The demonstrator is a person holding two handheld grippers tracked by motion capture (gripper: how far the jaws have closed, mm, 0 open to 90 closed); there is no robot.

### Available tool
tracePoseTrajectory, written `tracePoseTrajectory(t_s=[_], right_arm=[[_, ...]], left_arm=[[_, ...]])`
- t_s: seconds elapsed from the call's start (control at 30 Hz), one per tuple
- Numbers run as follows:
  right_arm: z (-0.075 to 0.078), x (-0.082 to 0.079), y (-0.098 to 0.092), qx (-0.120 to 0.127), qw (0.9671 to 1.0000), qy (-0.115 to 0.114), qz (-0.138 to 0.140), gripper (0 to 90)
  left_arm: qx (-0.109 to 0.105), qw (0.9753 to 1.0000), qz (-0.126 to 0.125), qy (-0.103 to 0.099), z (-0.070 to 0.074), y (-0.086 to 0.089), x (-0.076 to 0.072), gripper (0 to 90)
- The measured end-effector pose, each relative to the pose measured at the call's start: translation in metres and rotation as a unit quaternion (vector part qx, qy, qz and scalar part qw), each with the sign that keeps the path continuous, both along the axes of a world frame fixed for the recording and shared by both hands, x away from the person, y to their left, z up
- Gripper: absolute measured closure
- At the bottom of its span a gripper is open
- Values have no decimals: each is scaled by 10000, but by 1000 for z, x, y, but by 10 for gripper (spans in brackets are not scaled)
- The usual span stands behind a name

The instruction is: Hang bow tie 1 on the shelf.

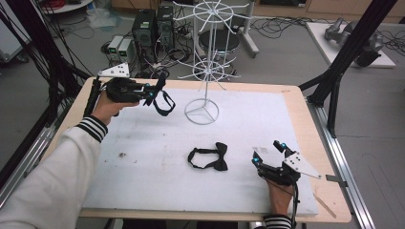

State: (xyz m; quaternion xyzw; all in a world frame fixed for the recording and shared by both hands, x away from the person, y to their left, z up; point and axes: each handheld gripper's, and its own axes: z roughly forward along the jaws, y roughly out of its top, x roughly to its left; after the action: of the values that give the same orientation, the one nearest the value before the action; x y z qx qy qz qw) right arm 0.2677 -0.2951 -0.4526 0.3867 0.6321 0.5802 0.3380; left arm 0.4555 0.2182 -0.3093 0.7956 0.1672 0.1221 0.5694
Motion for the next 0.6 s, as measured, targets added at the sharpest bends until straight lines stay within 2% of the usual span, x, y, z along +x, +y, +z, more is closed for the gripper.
tracePoseTrajectory(t_s=[0.2,0.6], right_arm=[[0,1,-1,-33,10000,-58,-6,110],[0,0,0,-6,10000,-23,3,109]], left_arm=[[-116,9999,39,-104,8,-2,0,749],[-333,9992,19,-225,25,-13,0,749]])
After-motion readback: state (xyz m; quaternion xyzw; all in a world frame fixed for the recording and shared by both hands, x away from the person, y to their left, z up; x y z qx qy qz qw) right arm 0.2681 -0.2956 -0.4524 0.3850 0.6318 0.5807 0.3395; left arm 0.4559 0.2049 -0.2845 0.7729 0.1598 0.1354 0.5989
